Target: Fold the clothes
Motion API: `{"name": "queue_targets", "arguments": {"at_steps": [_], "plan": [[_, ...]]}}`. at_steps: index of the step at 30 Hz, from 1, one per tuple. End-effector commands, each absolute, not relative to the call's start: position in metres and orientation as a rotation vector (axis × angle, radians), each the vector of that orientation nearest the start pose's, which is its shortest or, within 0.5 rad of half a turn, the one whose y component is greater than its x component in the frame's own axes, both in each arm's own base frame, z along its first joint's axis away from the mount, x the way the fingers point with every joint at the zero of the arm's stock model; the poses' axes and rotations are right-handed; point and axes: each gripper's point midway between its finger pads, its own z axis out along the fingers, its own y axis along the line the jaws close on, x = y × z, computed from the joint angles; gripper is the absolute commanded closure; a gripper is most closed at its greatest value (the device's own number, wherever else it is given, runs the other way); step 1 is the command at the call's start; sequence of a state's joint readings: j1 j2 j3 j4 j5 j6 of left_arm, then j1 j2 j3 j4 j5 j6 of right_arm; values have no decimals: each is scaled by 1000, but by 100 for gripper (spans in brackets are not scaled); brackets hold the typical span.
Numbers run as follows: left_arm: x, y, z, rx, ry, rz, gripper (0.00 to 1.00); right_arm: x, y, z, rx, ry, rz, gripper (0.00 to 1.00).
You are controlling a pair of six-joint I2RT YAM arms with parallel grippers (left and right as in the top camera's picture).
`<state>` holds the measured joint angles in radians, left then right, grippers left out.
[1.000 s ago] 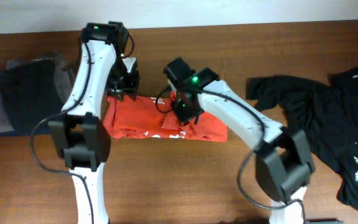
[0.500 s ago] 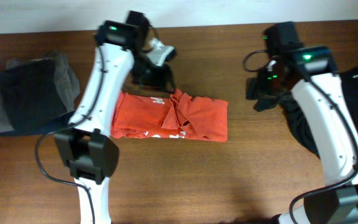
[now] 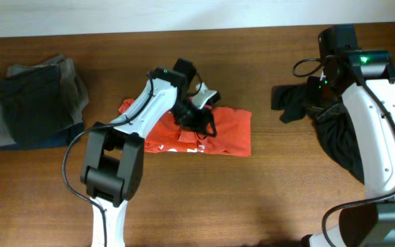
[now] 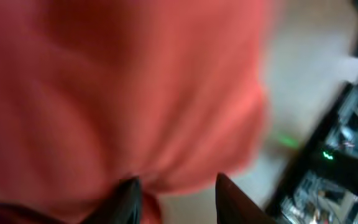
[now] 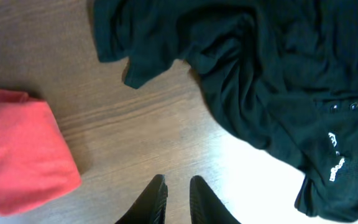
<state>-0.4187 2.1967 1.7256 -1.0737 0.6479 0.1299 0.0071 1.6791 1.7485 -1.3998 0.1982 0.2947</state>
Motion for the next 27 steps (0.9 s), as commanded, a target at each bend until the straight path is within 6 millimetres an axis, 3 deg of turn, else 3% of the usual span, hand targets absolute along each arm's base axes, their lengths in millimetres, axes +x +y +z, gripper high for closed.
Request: {"name": "queue_targets", "arguments": {"at_steps": [1,3,8,12,14,19,22,25,27], "plan": [[349,-230,16,575,3068,-876,61,347,-27,217,409,2846,-187,82],[351,-224,6,499,3076,-875,61,348,-16,216,326,2867,-102,82],[352,-224,3,496,3069,-871,57,351,18,216,61,2885,73,81],[349,-223,3,491,3085,-871,57,359,62,214,-185,2847,313,80],[348,-222,3,488,3092,-871,57,365,92,209,-301,2808,515,80],[347,-222,3,488,3093,-871,57,376,136,171,-409,2784,932,85],[347,-222,3,488,3093,-871,57,380,167,151,-510,2686,1279,85],[347,-222,3,488,3093,-871,57,383,178,135,-533,2637,1429,85],[347,-222,3,488,3094,-871,57,384,182,110,-519,2668,1477,85]]}}
